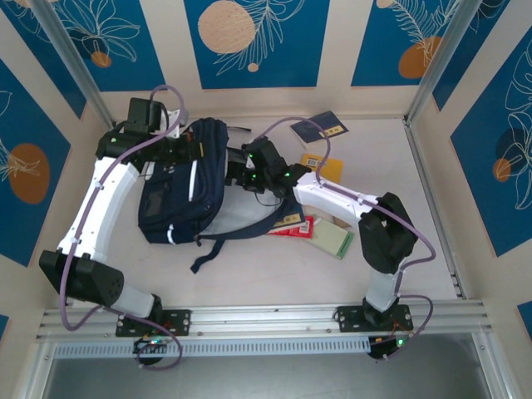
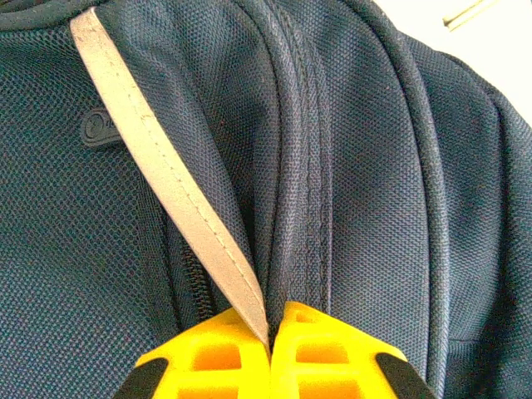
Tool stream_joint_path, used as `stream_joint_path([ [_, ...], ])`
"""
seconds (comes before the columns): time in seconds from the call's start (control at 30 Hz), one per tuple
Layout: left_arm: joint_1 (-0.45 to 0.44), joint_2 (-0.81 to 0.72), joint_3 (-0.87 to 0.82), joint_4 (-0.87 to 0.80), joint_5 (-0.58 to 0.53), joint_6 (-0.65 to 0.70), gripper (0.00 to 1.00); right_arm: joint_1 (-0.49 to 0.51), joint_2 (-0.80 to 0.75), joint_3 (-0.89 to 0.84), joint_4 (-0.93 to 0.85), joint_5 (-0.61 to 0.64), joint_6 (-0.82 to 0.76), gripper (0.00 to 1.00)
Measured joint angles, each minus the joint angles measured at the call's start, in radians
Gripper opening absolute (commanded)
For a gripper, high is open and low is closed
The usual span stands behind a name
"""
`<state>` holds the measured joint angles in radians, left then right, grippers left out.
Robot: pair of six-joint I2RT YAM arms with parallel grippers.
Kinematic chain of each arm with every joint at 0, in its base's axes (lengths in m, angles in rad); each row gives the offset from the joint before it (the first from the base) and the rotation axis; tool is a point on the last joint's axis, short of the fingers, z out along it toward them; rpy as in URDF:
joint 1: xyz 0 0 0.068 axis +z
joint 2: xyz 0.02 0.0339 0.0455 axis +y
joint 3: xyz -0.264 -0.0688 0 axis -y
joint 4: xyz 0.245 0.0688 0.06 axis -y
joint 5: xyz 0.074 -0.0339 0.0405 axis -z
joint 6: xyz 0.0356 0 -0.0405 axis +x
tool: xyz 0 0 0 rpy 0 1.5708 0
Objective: Pack the student bag
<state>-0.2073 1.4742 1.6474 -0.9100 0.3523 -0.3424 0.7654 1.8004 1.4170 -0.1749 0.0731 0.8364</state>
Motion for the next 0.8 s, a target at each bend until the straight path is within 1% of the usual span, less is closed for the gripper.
stream_joint_path([
  [0.07, 0.0, -0.004, -0.017, 0.016, -0.033, 0.0, 0.0, -0.01, -0.056, -0.04, -0.032, 0.018, -0.016, 0.79],
  [0.27, 0.002, -0.005, -0.061, 0.057, -0.165, -0.008, 0.0, -0.059, -0.283, -0.143, -0.154, 0.11, -0.037, 0.79],
  [0.37, 0.008, 0.025, -0.058, 0.06, -0.182, -0.021, 0.0, -0.109, -0.377, -0.226, -0.187, 0.114, -0.038, 0.78],
  [0.4, 0.01, 0.037, -0.058, 0.065, -0.181, -0.025, 0.0, -0.125, -0.401, -0.257, -0.204, 0.114, -0.038, 0.76],
  [0.5, 0.011, 0.091, -0.072, 0.105, -0.155, -0.05, 0.0, -0.181, -0.448, -0.366, -0.235, 0.098, -0.038, 0.65],
  [0.53, 0.011, 0.101, -0.085, 0.124, -0.141, -0.058, 0.03, -0.214, -0.463, -0.42, -0.235, 0.075, -0.032, 0.61],
  [0.67, -0.004, 0.124, -0.165, 0.195, -0.078, -0.103, 0.4, -0.332, -0.525, -0.61, -0.243, -0.035, -0.023, 0.51],
  [0.7, -0.011, 0.126, -0.184, 0.209, -0.067, -0.112, 0.45, -0.36, -0.541, -0.646, -0.24, -0.068, -0.024, 0.47],
  [0.73, -0.022, 0.127, -0.201, 0.218, -0.062, -0.119, 0.48, -0.392, -0.557, -0.681, -0.238, -0.098, -0.026, 0.42],
  [0.8, -0.041, 0.126, -0.227, 0.227, -0.057, -0.127, 0.51, -0.438, -0.573, -0.724, -0.223, -0.163, -0.029, 0.35],
])
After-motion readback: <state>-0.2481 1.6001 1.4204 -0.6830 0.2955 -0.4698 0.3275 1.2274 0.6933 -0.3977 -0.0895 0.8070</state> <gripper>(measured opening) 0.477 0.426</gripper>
